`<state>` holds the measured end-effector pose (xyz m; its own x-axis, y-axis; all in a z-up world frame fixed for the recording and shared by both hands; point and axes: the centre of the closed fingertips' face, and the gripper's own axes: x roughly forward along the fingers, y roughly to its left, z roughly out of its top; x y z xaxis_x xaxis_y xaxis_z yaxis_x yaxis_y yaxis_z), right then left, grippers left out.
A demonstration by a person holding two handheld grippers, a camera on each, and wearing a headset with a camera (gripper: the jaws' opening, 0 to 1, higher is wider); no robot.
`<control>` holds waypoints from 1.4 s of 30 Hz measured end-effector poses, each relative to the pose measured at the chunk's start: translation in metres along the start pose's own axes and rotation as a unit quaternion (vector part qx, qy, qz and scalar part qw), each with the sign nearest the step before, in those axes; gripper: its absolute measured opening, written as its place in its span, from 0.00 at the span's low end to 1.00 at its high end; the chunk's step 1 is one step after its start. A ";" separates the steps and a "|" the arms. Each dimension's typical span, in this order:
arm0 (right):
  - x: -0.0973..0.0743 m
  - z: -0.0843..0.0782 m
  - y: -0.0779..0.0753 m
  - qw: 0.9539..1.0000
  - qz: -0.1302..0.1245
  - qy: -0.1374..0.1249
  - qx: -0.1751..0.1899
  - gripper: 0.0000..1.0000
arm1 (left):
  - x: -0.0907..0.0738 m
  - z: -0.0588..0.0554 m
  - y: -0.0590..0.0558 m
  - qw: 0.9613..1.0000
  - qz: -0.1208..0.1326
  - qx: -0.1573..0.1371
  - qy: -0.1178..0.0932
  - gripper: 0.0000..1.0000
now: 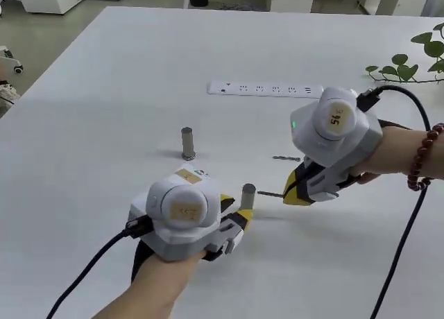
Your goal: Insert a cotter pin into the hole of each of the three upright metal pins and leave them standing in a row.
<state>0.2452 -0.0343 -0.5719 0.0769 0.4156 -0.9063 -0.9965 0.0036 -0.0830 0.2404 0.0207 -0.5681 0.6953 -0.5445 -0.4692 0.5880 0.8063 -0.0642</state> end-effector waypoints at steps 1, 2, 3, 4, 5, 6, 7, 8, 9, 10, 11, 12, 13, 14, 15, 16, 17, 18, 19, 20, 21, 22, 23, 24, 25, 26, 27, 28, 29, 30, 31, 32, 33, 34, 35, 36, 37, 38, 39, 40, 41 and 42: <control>0.000 0.001 0.000 1.000 0.001 -0.001 -0.001 0.00 | 0.002 0.000 0.000 1.000 0.000 0.004 0.000 0.17; 0.000 0.001 0.000 1.000 0.001 -0.001 -0.001 0.00 | 0.003 0.000 0.000 1.000 0.001 0.007 0.002 0.17; 0.000 0.002 0.000 1.000 0.001 -0.002 -0.002 0.00 | 0.005 0.000 0.000 1.000 0.002 0.008 0.003 0.17; 0.001 0.003 0.000 1.000 0.000 -0.003 -0.002 0.00 | 0.007 0.000 0.001 1.000 0.002 0.008 0.004 0.17; 0.000 0.002 0.000 1.000 -0.001 -0.003 -0.003 0.00 | 0.008 0.000 0.002 1.000 0.002 0.009 0.004 0.17; 0.001 0.003 0.000 1.000 0.000 -0.004 -0.003 0.00 | 0.011 0.000 0.002 1.000 0.002 0.009 0.004 0.17; 0.001 0.004 0.000 1.000 0.001 -0.005 -0.002 0.00 | 0.012 0.000 0.002 1.000 0.002 0.010 0.004 0.17; 0.000 0.005 0.000 1.000 0.001 -0.007 -0.003 0.00 | 0.014 0.000 0.002 1.000 0.002 0.012 0.004 0.17; 0.000 0.005 0.000 1.000 0.001 -0.006 -0.003 0.00 | 0.015 0.000 0.001 1.000 0.001 0.014 0.004 0.17; 0.001 0.004 -0.002 1.000 0.002 -0.006 -0.005 0.00 | 0.016 0.000 0.001 1.000 0.000 0.016 0.006 0.16; 0.001 0.004 -0.002 1.000 0.003 -0.006 -0.006 0.00 | 0.017 0.000 0.001 1.000 0.000 0.017 0.007 0.16; 0.001 0.004 -0.001 1.000 0.004 -0.006 -0.009 0.00 | 0.018 -0.001 0.002 1.000 0.000 0.018 0.010 0.16; 0.001 0.004 -0.001 1.000 0.005 -0.006 -0.013 0.00 | 0.019 -0.002 0.002 1.000 0.000 0.020 0.011 0.16; 0.001 0.005 -0.001 1.000 0.004 -0.004 -0.018 0.00 | 0.020 -0.002 0.002 1.000 -0.001 0.021 0.012 0.15; 0.001 0.004 -0.002 1.000 0.003 -0.003 -0.022 0.00 | 0.020 -0.001 0.002 1.000 -0.001 0.023 0.011 0.15; 0.001 0.004 -0.002 1.000 0.003 -0.002 -0.023 0.00 | 0.021 -0.001 0.002 1.000 -0.001 0.024 0.011 0.15; 0.002 0.005 -0.004 1.000 0.002 -0.003 -0.024 0.00 | 0.022 -0.001 0.002 1.000 -0.002 0.023 0.011 0.14; 0.002 0.005 -0.004 1.000 0.003 -0.003 -0.024 0.00 | 0.023 -0.001 0.002 1.000 0.000 0.022 0.011 0.14; 0.001 0.006 -0.004 1.000 0.004 -0.003 -0.026 0.00 | 0.023 -0.001 0.002 1.000 0.001 0.022 0.011 0.14; 0.001 0.006 -0.004 1.000 0.004 0.001 -0.031 0.00 | 0.023 -0.001 0.003 1.000 0.002 0.023 0.012 0.13; 0.002 0.006 -0.004 0.999 0.003 0.002 -0.035 0.00 | 0.024 -0.001 0.003 1.000 0.003 0.023 0.012 0.13; 0.002 0.006 -0.004 0.999 0.004 0.003 -0.037 0.00 | 0.024 -0.001 0.003 1.000 0.005 0.024 0.013 0.13; 0.002 0.007 -0.004 0.999 0.005 0.005 -0.041 0.00 | 0.024 -0.001 0.004 1.000 0.006 0.024 0.014 0.12; 0.002 0.008 -0.004 0.999 0.005 0.005 -0.043 0.00 | 0.024 -0.002 0.004 1.000 0.007 0.025 0.014 0.11; 0.002 0.009 -0.005 0.999 0.004 0.004 -0.046 0.00 | 0.025 -0.002 0.005 0.999 0.008 0.030 0.015 0.10; 0.002 0.010 -0.005 0.999 0.005 0.005 -0.046 0.00 | 0.025 -0.003 0.005 0.999 0.007 0.030 0.018 0.10; 0.002 0.012 -0.005 0.999 0.004 0.003 -0.048 0.00 | 0.025 -0.003 0.005 0.999 0.007 0.032 0.018 0.10; 0.003 0.013 -0.005 0.999 0.005 0.003 -0.050 0.00 | 0.026 -0.004 0.004 0.999 0.007 0.034 0.018 0.10; 0.003 0.014 -0.005 0.999 0.006 0.004 -0.051 0.00 | 0.025 -0.004 0.004 0.999 0.006 0.036 0.018 0.10; 0.004 0.016 -0.005 0.999 0.006 0.004 -0.054 0.00 | 0.026 -0.004 0.004 0.999 0.006 0.036 0.019 0.10; 0.003 0.015 -0.006 0.998 0.003 0.008 -0.058 0.00 | 0.026 -0.004 0.005 0.999 0.006 0.035 0.019 0.10; 0.003 0.016 -0.007 0.998 0.004 0.008 -0.059 0.00 | 0.026 -0.004 0.005 0.999 0.006 0.035 0.019 0.10; 0.003 0.016 -0.007 0.998 0.004 0.008 -0.058 0.00 | 0.026 -0.005 0.005 0.999 0.007 0.036 0.020 0.10; 0.002 0.019 -0.006 0.998 0.006 0.003 -0.058 0.00 | 0.027 -0.005 0.005 0.999 0.007 0.036 0.020 0.10; 0.001 0.021 -0.006 0.998 0.006 0.000 -0.055 0.00 | 0.027 -0.005 0.005 0.999 0.008 0.036 0.020 0.10; 0.001 0.022 -0.005 0.998 0.007 0.000 -0.055 0.00 | 0.027 -0.006 0.005 0.999 0.008 0.033 0.021 0.10; 0.000 0.022 -0.005 0.998 0.007 0.000 -0.056 0.00 | 0.027 -0.006 0.005 0.999 0.009 0.033 0.021 0.10; 0.001 0.023 -0.006 0.998 0.006 0.000 -0.057 0.00 | 0.027 -0.006 0.005 0.999 0.008 0.033 0.021 0.10; 0.000 0.024 -0.006 0.998 0.006 -0.001 -0.056 0.00 | 0.027 -0.006 0.005 0.999 0.008 0.033 0.020 0.10; 0.001 0.025 -0.006 0.998 0.008 -0.002 -0.056 0.00 | 0.027 -0.006 0.005 0.999 0.008 0.034 0.020 0.10; 0.001 0.026 -0.006 0.998 0.009 -0.003 -0.056 0.00 | 0.027 -0.006 0.005 0.999 0.008 0.034 0.020 0.10; 0.002 0.026 -0.006 0.998 0.008 -0.003 -0.055 0.00 | 0.027 -0.006 0.005 0.999 0.008 0.034 0.020 0.10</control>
<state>0.2505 -0.0097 -0.5619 0.0601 0.4203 -0.9054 -0.9881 -0.1038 -0.1137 0.2598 0.0113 -0.5866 0.6881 -0.5213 -0.5047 0.6054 0.7959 0.0031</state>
